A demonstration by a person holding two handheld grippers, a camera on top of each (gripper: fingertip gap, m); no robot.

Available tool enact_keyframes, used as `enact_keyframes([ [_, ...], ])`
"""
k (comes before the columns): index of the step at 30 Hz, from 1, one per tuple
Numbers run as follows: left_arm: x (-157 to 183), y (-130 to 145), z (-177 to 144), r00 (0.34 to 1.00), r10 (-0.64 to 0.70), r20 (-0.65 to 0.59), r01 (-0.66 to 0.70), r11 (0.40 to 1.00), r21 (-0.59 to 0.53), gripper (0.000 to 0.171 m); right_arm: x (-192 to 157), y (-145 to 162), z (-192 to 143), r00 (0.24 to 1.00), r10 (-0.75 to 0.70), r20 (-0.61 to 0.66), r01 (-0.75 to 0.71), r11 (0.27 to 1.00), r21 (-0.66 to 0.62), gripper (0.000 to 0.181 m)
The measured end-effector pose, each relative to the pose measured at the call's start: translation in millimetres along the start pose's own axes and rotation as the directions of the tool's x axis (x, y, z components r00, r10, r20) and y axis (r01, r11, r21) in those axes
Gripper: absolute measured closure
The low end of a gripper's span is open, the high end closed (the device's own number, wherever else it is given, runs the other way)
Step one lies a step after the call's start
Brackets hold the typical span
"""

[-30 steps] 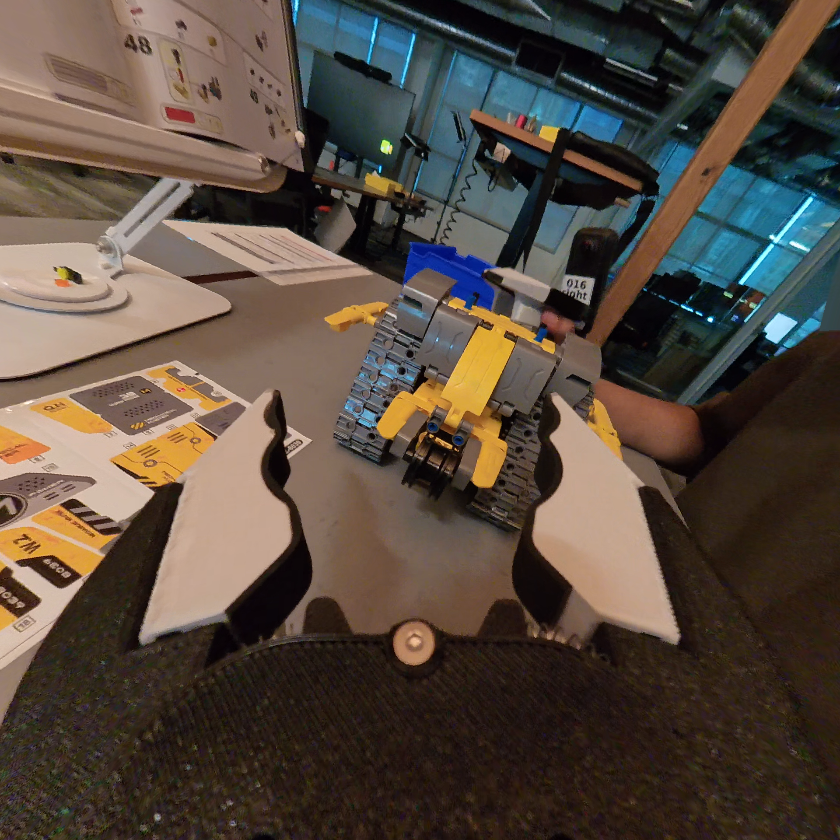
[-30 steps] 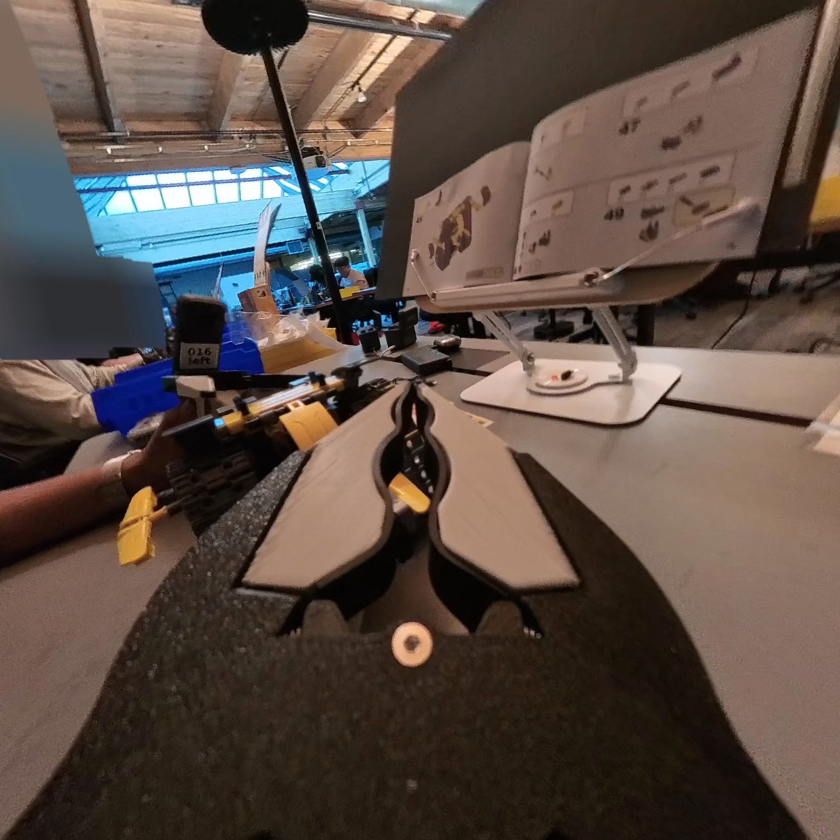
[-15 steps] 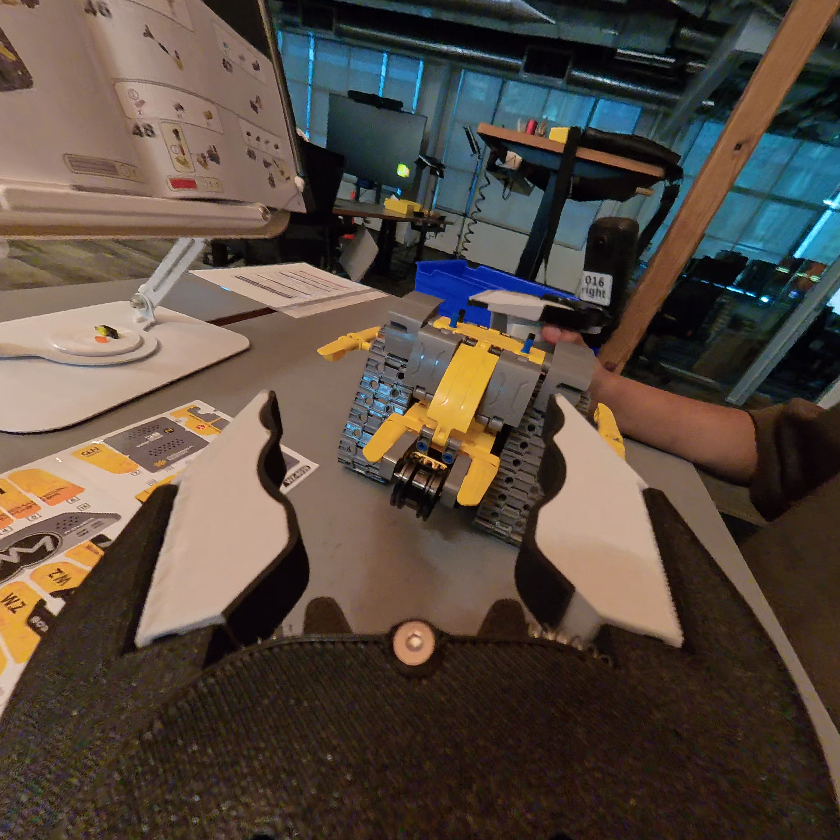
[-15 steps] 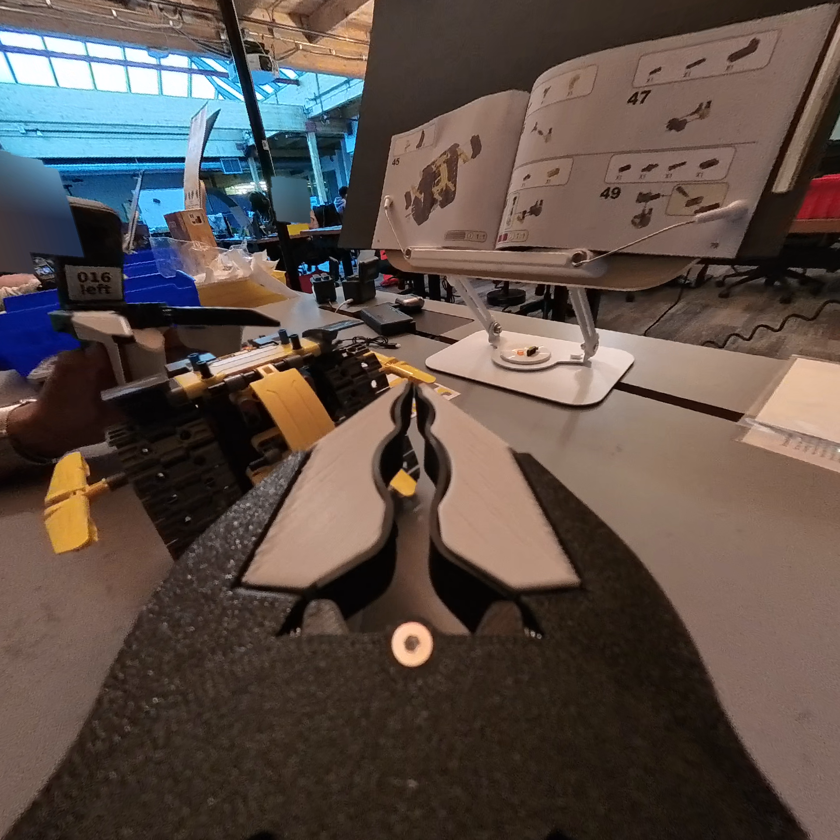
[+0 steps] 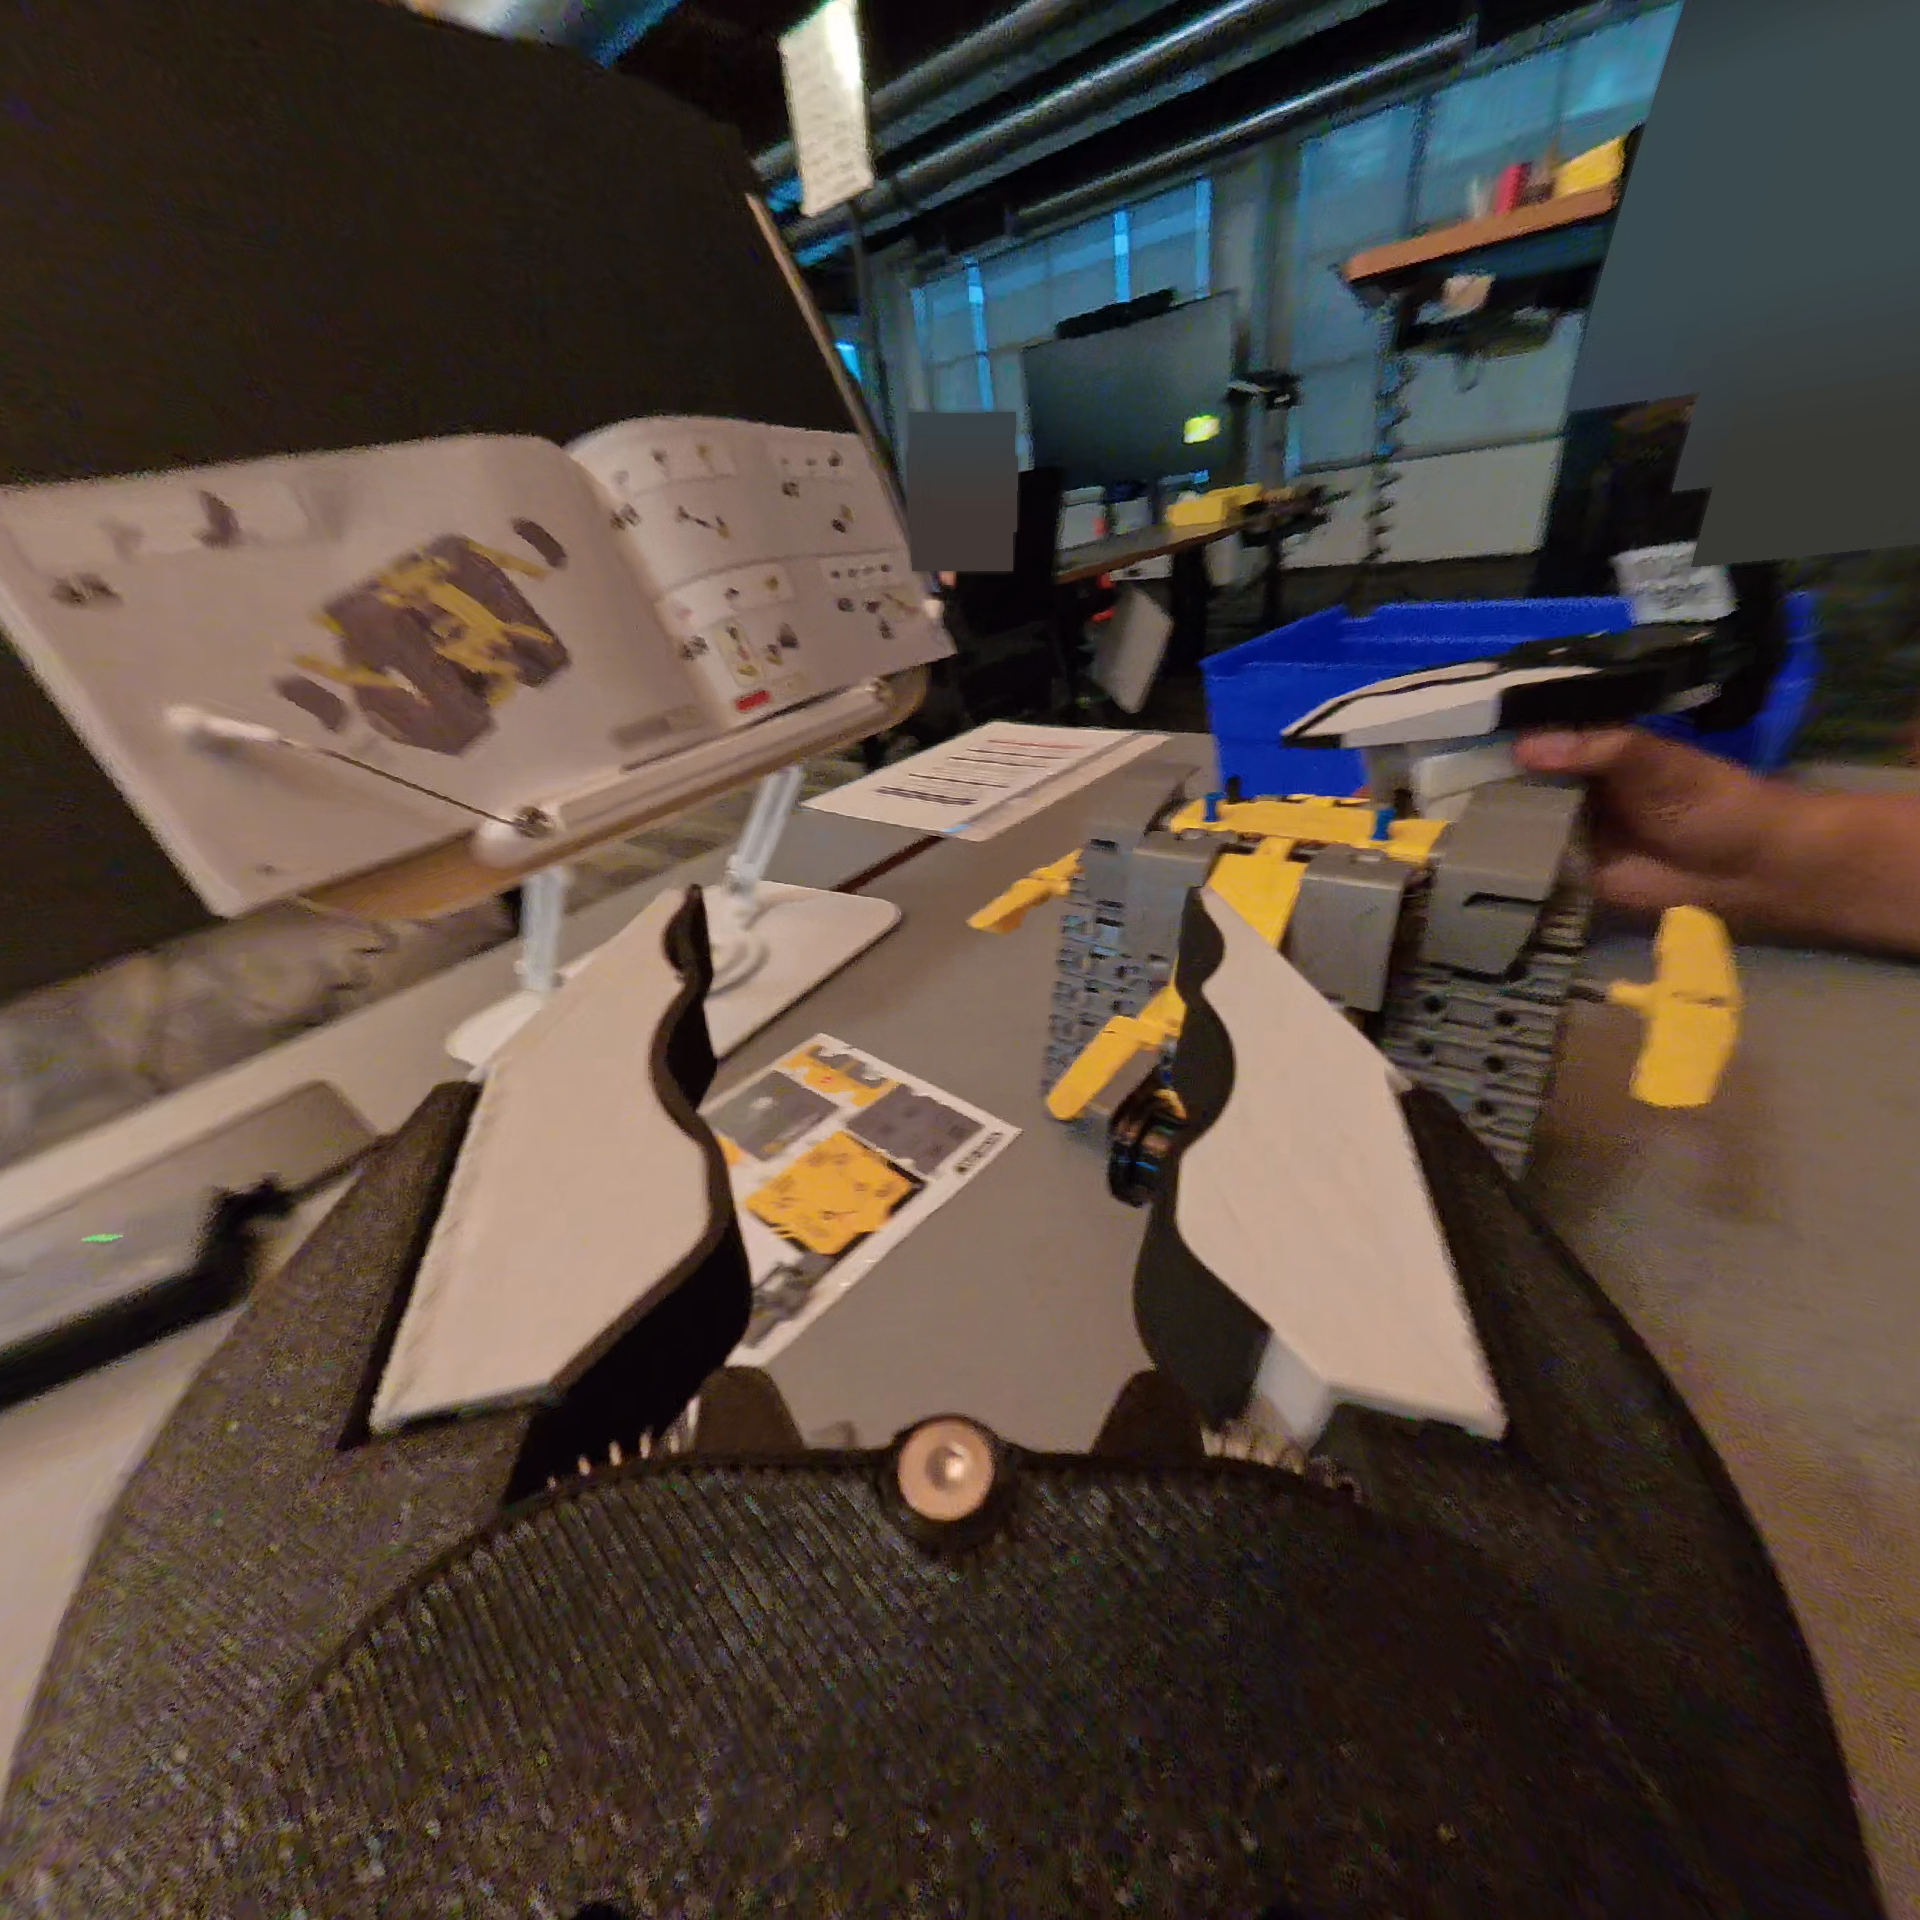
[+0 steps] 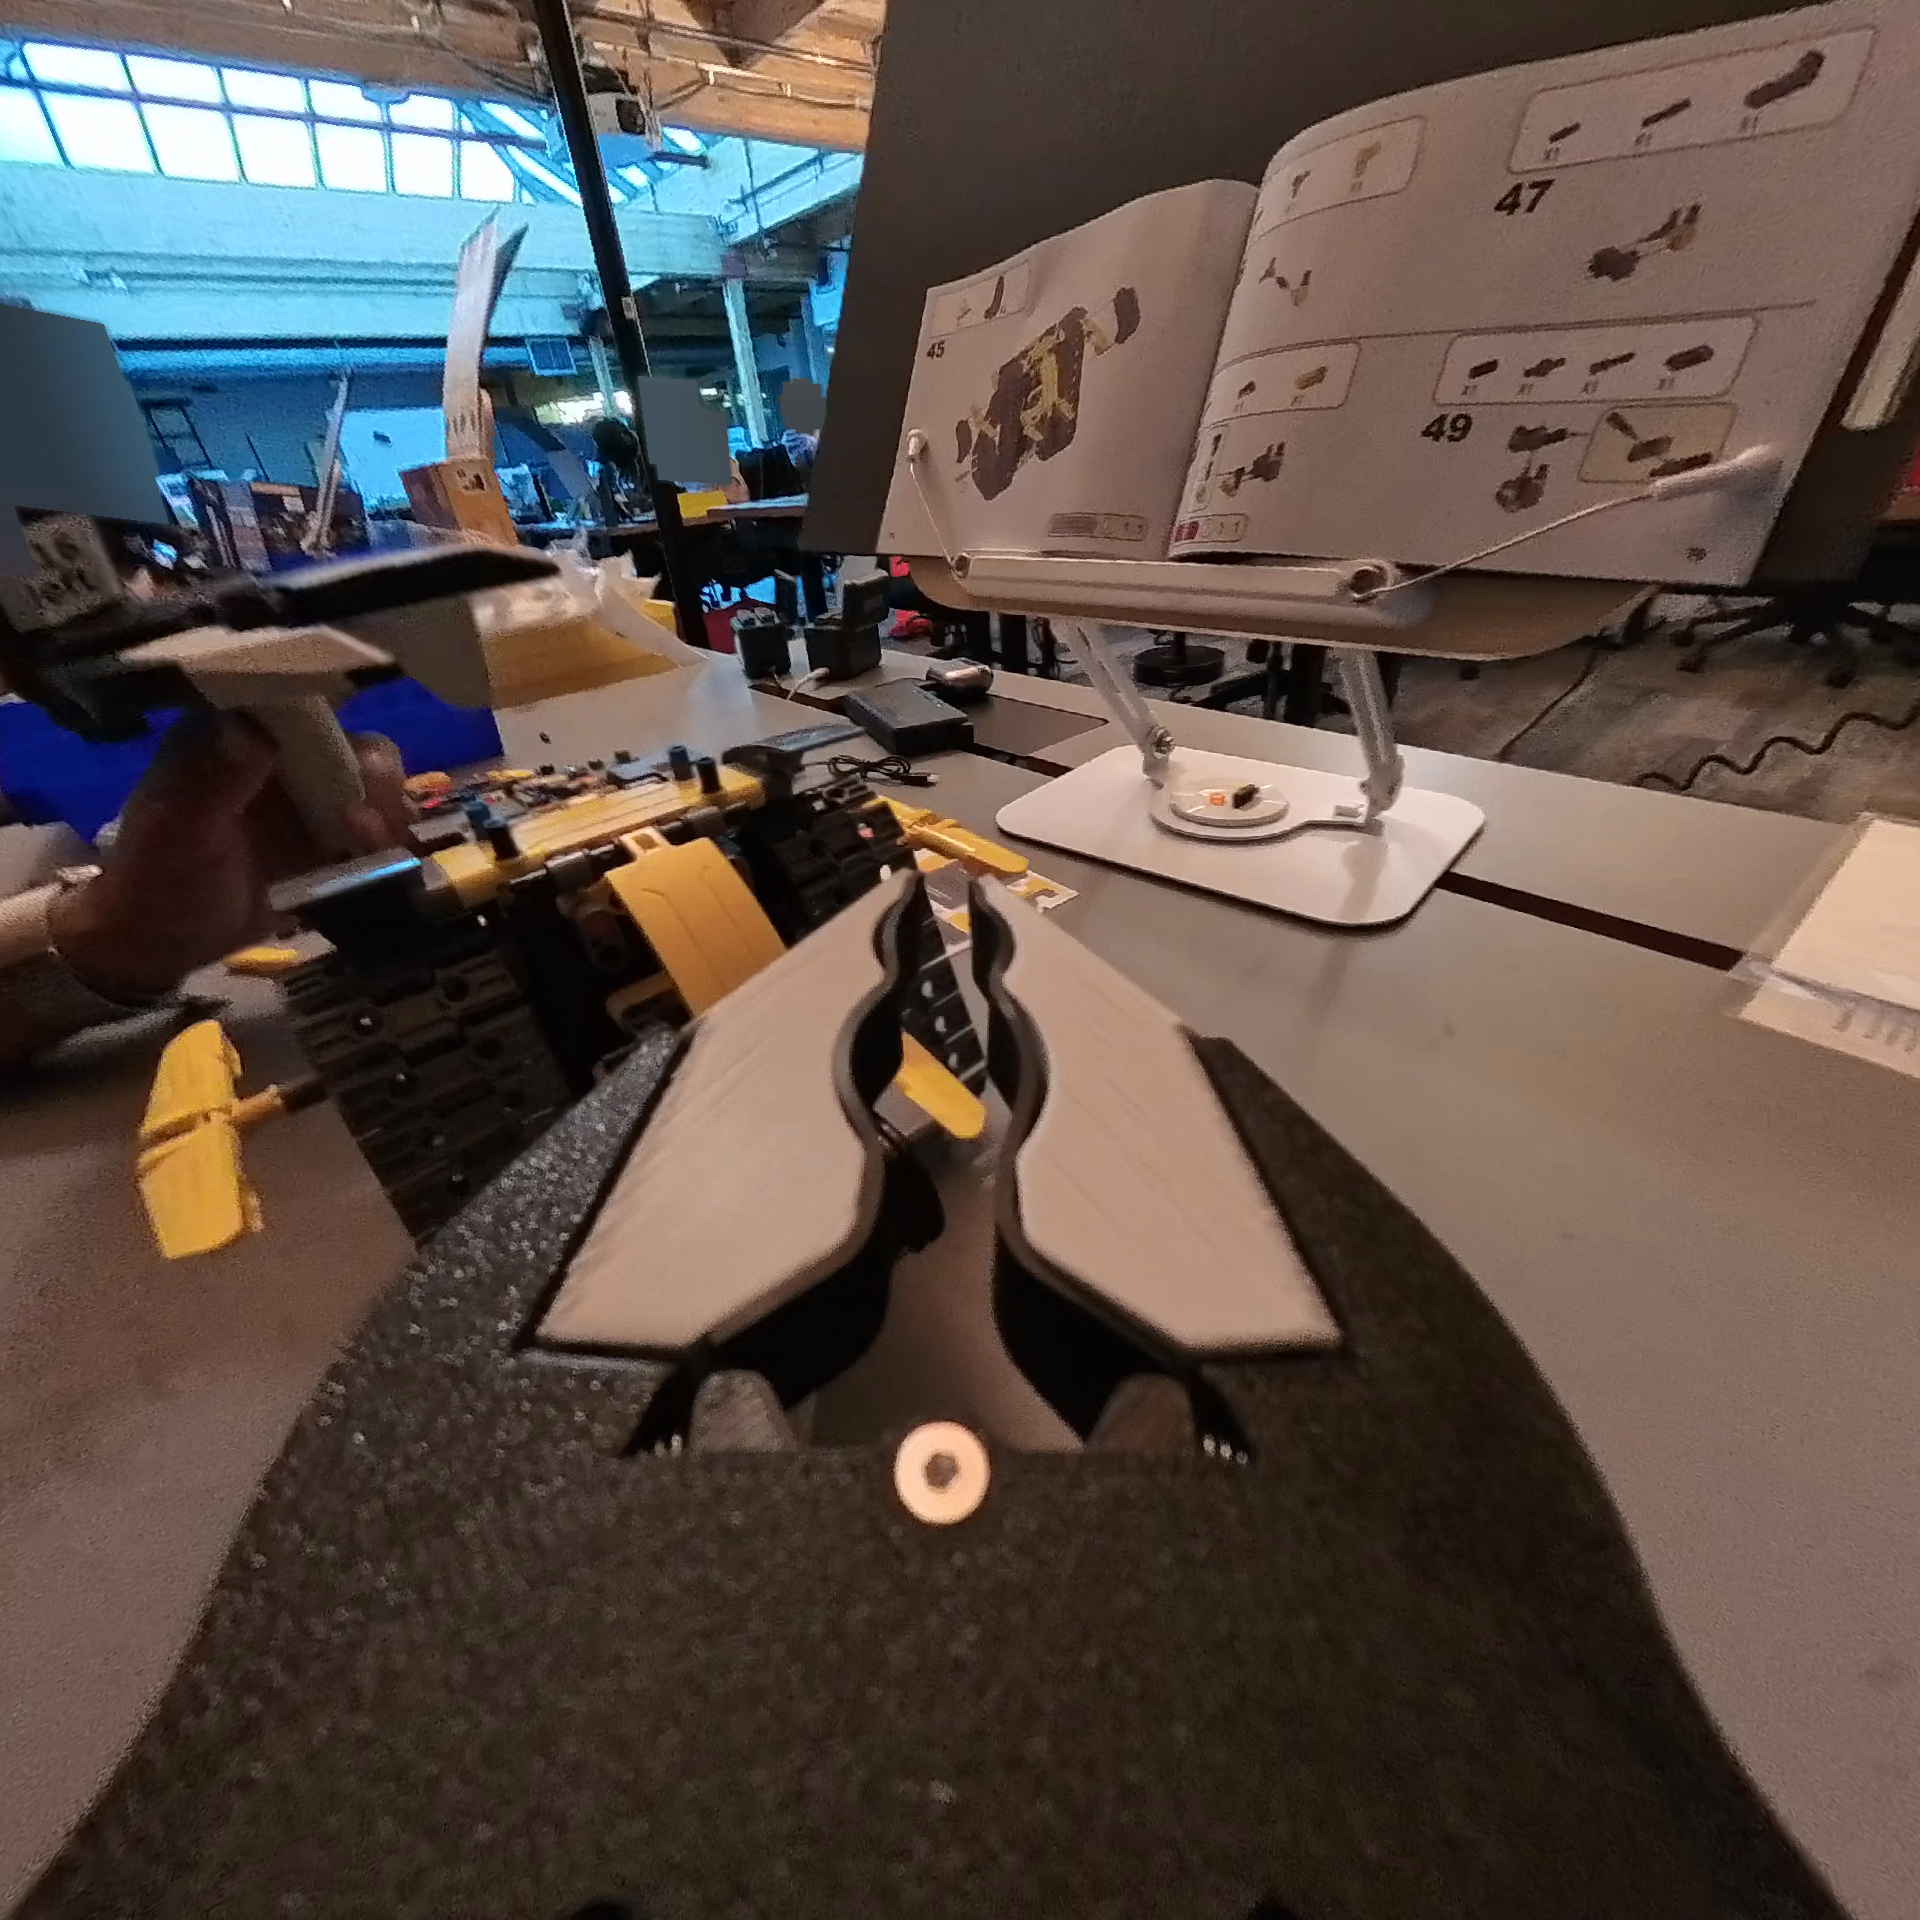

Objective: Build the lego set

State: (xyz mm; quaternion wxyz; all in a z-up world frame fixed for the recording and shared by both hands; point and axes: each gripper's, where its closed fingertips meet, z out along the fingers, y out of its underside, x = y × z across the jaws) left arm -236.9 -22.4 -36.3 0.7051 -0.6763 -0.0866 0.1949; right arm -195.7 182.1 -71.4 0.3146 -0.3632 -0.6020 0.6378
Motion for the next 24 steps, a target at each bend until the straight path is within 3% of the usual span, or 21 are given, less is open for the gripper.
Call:
enact_keyframes([
  [1, 0, -1, -2, 0.998, 0.054, 0.020, -0.054, 0.999, 0.001, 0.105, 0, 1, 0, 1.000, -0.024, -0.006, 0.024, 1.000, -0.006, 0.175],
  [3, 0, -1, -6, 0.990, 0.132, 0.042, -0.131, 0.991, -0.010, 0.161, -1, 1, 1, 0.998, -0.060, -0.017, 0.060, 0.998, -0.015, 0.174],
  [4, 0, -3, -6, 0.988, 0.145, 0.050, -0.145, 0.989, -0.012, 0.171, -1, 1, 1, 0.998, -0.067, -0.018, 0.067, 0.998, -0.016, 0.174],
  [7, -4, -15, -9, 0.988, 0.134, 0.077, -0.139, 0.988, 0.067, 0.171, 1, 0, 1, 0.997, -0.068, -0.038, 0.068, 0.998, -0.011, 0.174],
  [8, -11, -17, -11, 0.980, 0.150, 0.128, -0.161, 0.984, 0.074, 0.161, 1, 0, 1, 0.997, -0.067, -0.041, 0.066, 0.998, -0.012, 0.174],
  [11, -25, -8, -13, 0.945, 0.243, 0.217, -0.238, 0.970, -0.046, 0.153, 1, 3, 2, 0.997, -0.067, -0.036, 0.066, 0.998, -0.023, 0.174],
  [13, -38, 10, -14, 0.929, 0.245, 0.276, -0.205, 0.965, -0.166, 0.118, 1, 4, 2, 0.996, -0.080, -0.039, 0.079, 0.996, -0.031, 0.174],
  [15, -43, 22, -13, 0.930, 0.225, 0.291, -0.159, 0.959, -0.235, 0.115, 2, 6, 2, 0.995, -0.090, -0.044, 0.089, 0.995, -0.038, 0.174],
  [18, -45, 24, -14, 0.908, 0.263, 0.326, -0.195, 0.955, -0.225, 0.111, 1, 4, 2, 0.997, -0.066, -0.042, 0.065, 0.998, -0.028, 0.173],
  [20, -45, 20, -17, 0.859, 0.332, 0.390, -0.287, 0.943, -0.171, 0.123, 2, 4, 3, 0.999, -0.033, -0.042, 0.032, 0.999, -0.023, 0.173],
  [21, -36, 17, -15, 0.849, 0.365, 0.382, -0.338, 0.931, -0.138, 0.140, 2, 4, 2, 0.999, -0.018, -0.038, 0.017, 1.000, -0.022, 0.172],
  [24, -9, 15, -5, 0.845, 0.417, 0.335, -0.414, 0.906, -0.083, 0.166, 2, 4, 2, 0.999, -0.006, -0.038, 0.005, 1.000, -0.021, 0.172],
])
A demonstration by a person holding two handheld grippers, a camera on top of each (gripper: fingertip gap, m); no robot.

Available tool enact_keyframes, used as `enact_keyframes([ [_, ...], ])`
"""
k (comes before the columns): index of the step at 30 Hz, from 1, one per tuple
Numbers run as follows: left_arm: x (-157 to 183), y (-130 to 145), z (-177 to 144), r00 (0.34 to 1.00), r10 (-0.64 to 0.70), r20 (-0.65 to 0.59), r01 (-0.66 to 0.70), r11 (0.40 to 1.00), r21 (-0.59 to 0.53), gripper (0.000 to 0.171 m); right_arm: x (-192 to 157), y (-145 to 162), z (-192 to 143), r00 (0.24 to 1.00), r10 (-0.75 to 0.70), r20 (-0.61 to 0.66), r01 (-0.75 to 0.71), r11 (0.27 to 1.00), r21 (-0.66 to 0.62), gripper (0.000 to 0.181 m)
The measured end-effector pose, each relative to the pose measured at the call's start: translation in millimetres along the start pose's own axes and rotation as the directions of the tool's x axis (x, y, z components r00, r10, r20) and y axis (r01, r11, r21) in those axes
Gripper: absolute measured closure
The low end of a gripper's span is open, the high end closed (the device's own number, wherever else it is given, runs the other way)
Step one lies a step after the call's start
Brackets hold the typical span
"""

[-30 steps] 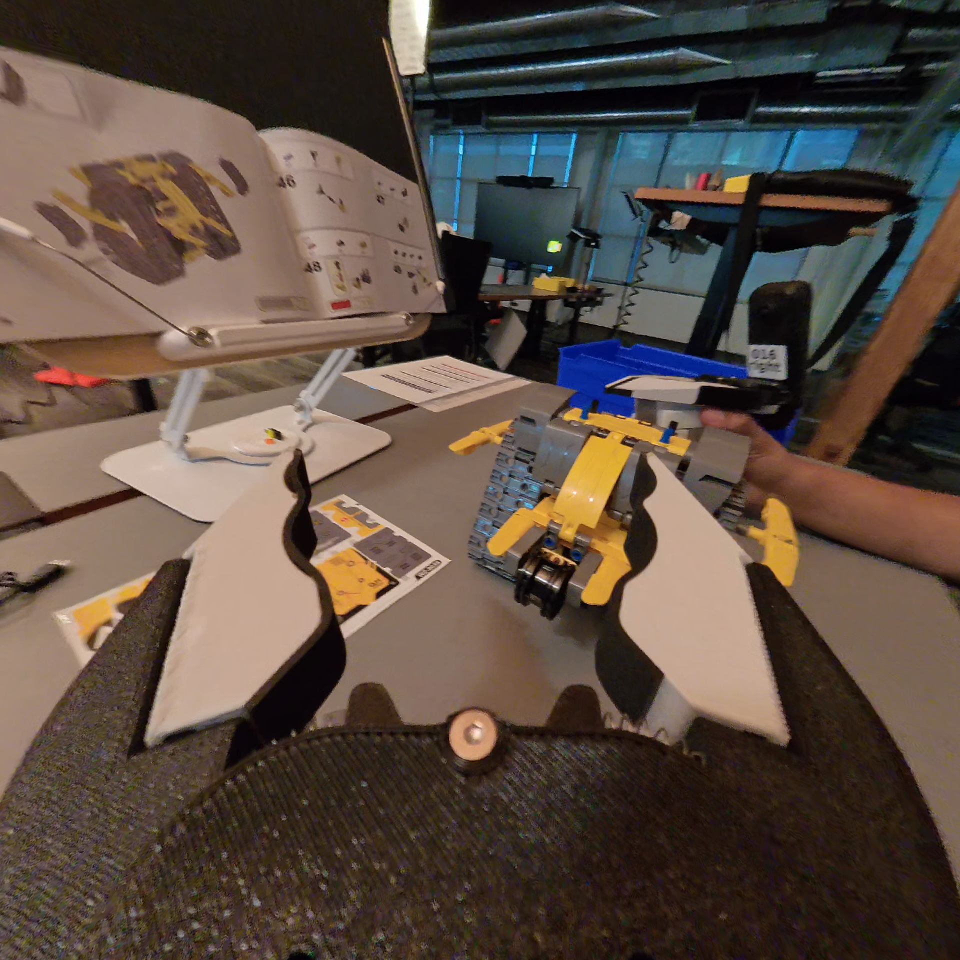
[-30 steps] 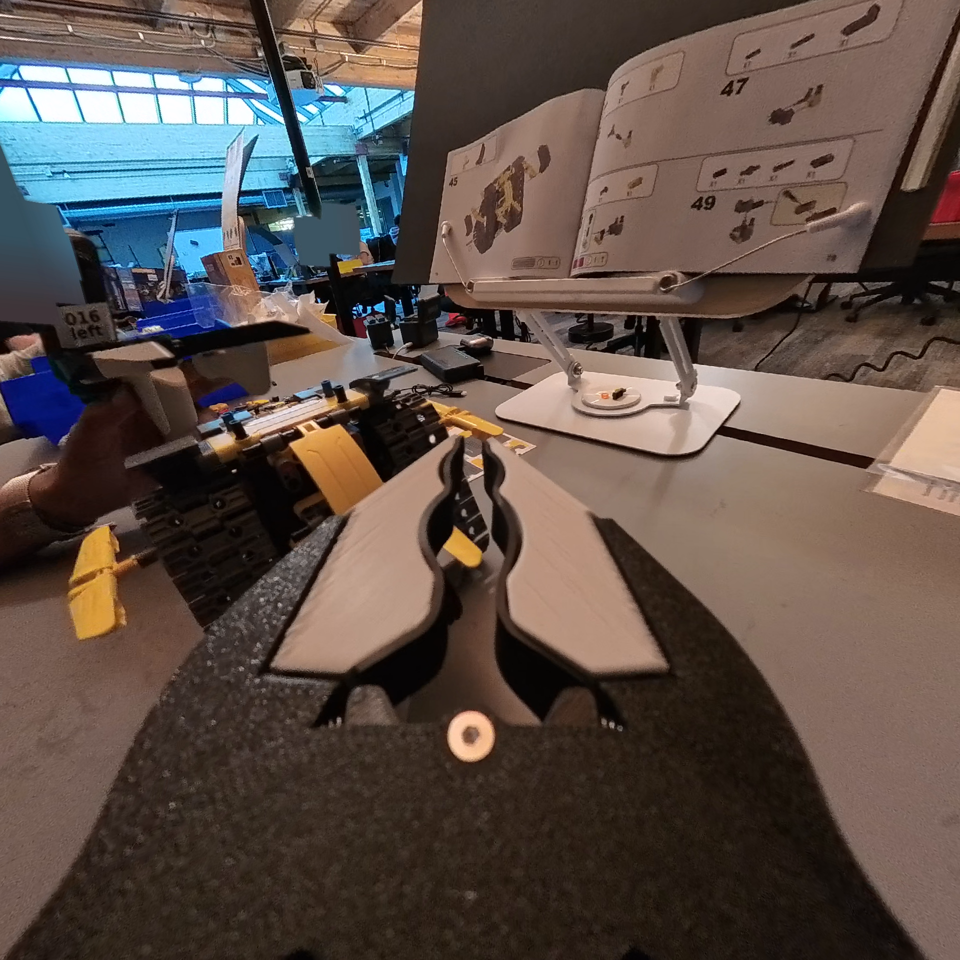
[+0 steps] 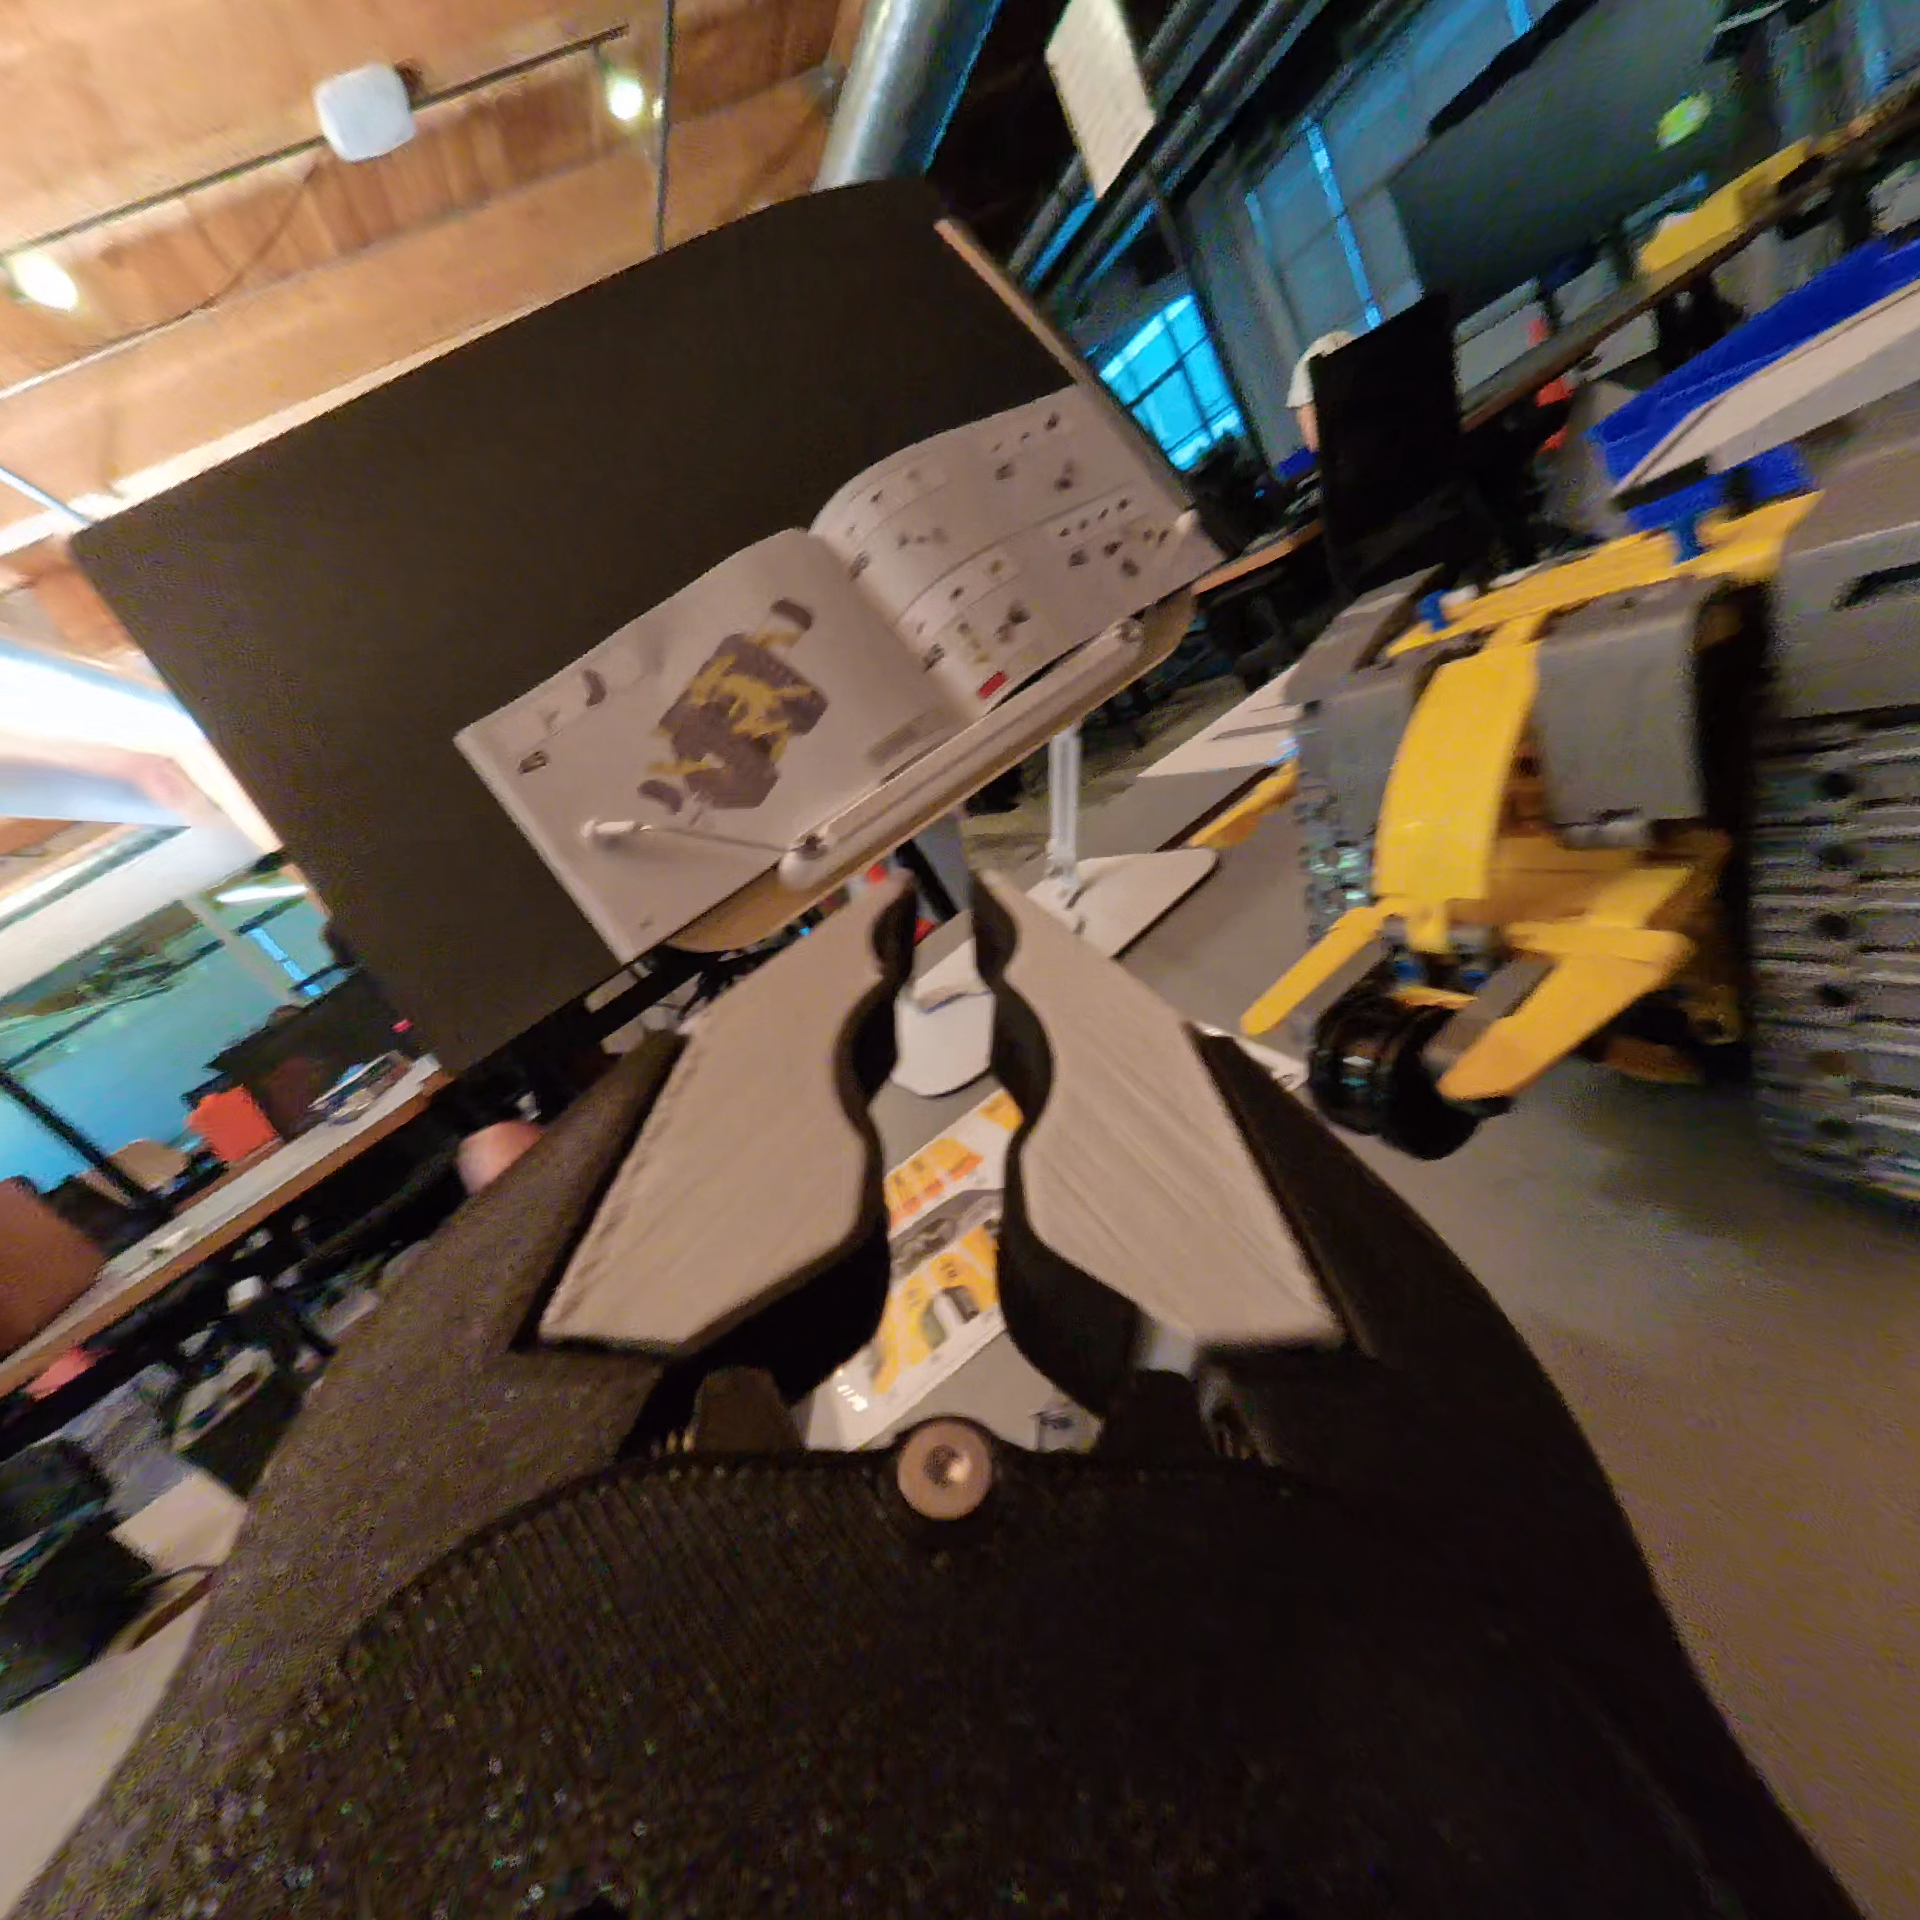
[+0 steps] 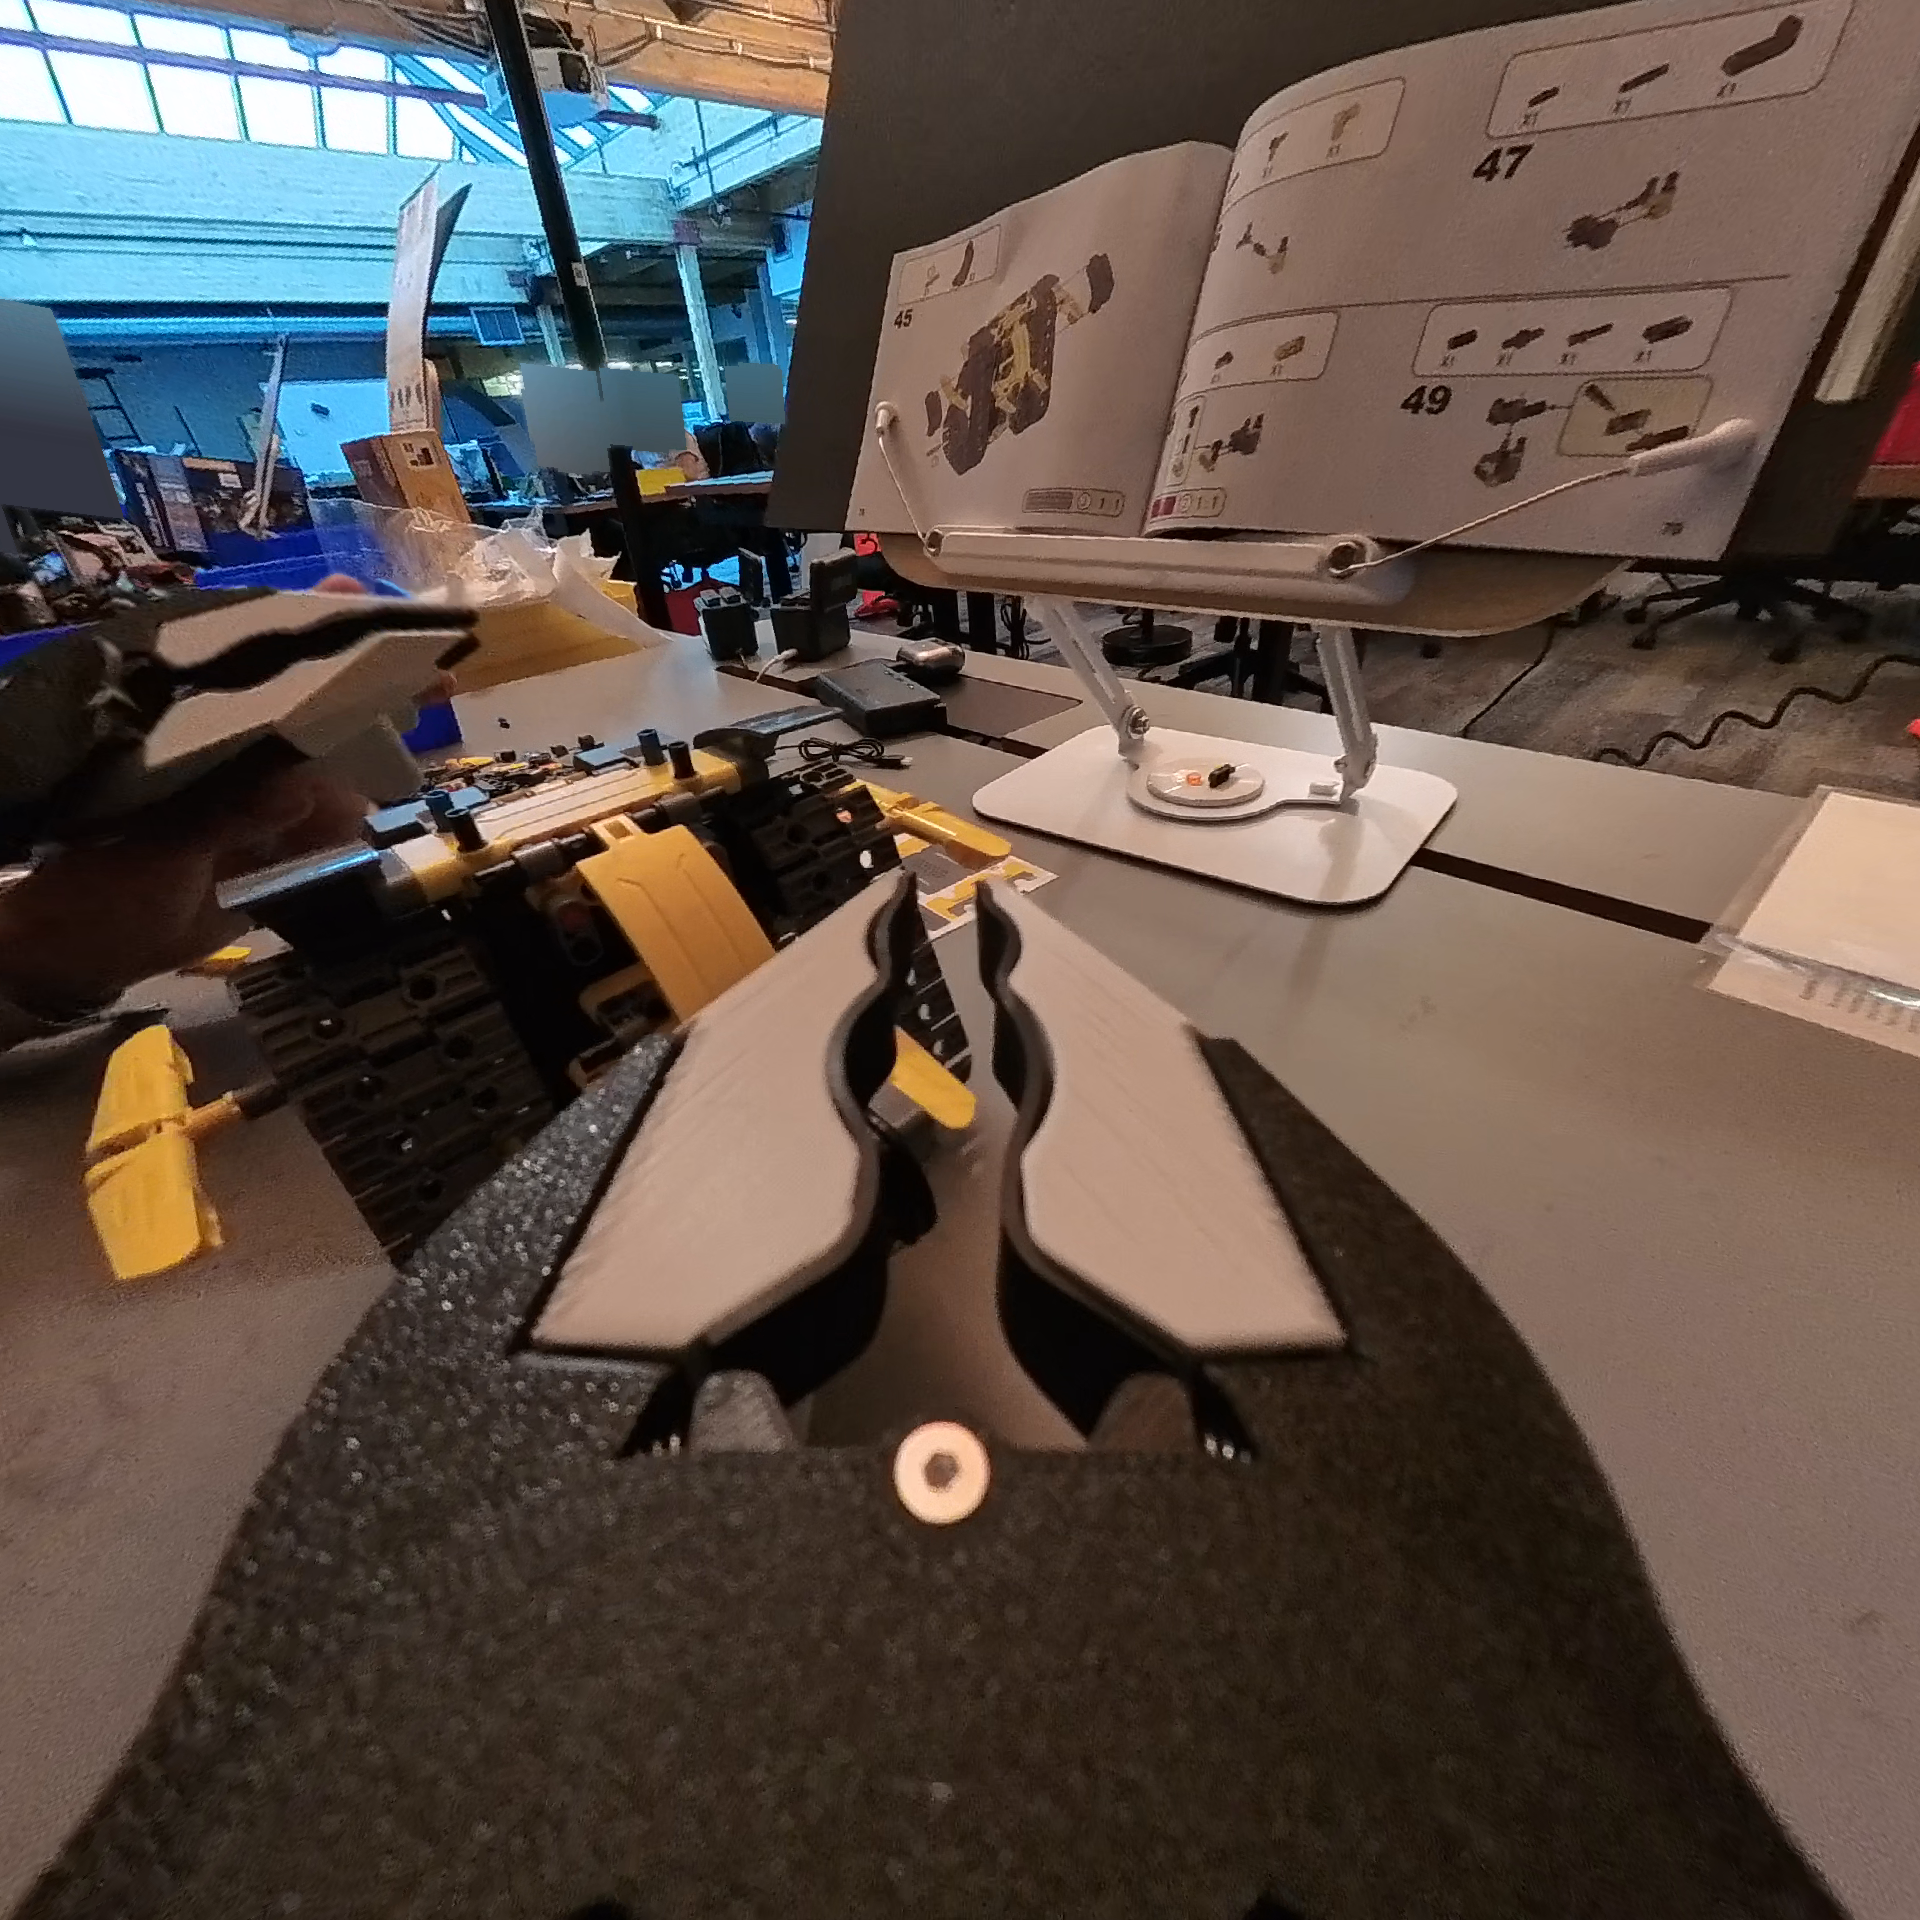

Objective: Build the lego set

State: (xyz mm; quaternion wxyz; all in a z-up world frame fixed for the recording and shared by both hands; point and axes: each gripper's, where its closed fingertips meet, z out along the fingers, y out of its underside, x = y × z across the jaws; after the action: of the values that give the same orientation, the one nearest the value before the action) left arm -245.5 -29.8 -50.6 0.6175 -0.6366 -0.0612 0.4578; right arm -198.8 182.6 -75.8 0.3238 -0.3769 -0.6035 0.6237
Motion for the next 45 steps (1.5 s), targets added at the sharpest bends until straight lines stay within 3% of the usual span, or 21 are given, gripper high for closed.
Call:
enact_keyframes([
  [2, 15, -5, 0, 0.994, -0.092, -0.063, 0.093, 0.996, 0.002, 0.171, 1, 0, 0, 1.000, -0.003, -0.005, 0.003, 1.000, 0.000, 0.172],
  [5, 30, -2, 3, 0.952, -0.253, -0.170, 0.242, 0.967, -0.082, 0.171, -1, -3, -1, 1.000, 0.007, 0.002, -0.007, 1.000, 0.011, 0.172],
  [9, 31, 5, 5, 0.932, -0.320, -0.170, 0.301, 0.945, -0.131, 0.171, 2, -3, -1, 1.000, -0.010, -0.013, 0.010, 1.000, 0.012, 0.171],
  [16, 37, 10, 9, 0.832, -0.526, -0.176, 0.483, 0.843, -0.238, 0.171, 8, 1, -1, 1.000, 0.013, -0.021, -0.013, 1.000, 0.004, 0.171],
  [21, 38, 2, 7, 0.807, -0.555, -0.203, 0.513, 0.828, -0.226, 0.171, 12, 2, -1, 0.999, 0.041, -0.027, -0.041, 0.999, 0.006, 0.169],
  [25, 33, 5, 8, 0.826, -0.535, -0.178, 0.500, 0.841, -0.205, 0.171, 14, 3, 0, 0.998, 0.065, -0.020, -0.065, 0.998, 0.001, 0.167],
  [30, 38, 9, 9, 0.755, -0.629, -0.183, 0.580, 0.772, -0.262, 0.169, 7, 11, 6, 0.999, 0.052, 0.015, -0.051, 0.997, -0.056, 0.152],
  [36, 39, 13, 7, 0.737, -0.642, -0.210, 0.586, 0.763, -0.274, 0.147, 8, 13, 6, 0.999, 0.052, 0.007, -0.052, 0.997, -0.065, 0.152],
  [45, 42, 19, 7, 0.750, -0.627, -0.211, 0.567, 0.774, -0.283, 0.137, 3, 13, 7, 0.998, 0.051, 0.031, -0.049, 0.997, -0.068, 0.148],
])
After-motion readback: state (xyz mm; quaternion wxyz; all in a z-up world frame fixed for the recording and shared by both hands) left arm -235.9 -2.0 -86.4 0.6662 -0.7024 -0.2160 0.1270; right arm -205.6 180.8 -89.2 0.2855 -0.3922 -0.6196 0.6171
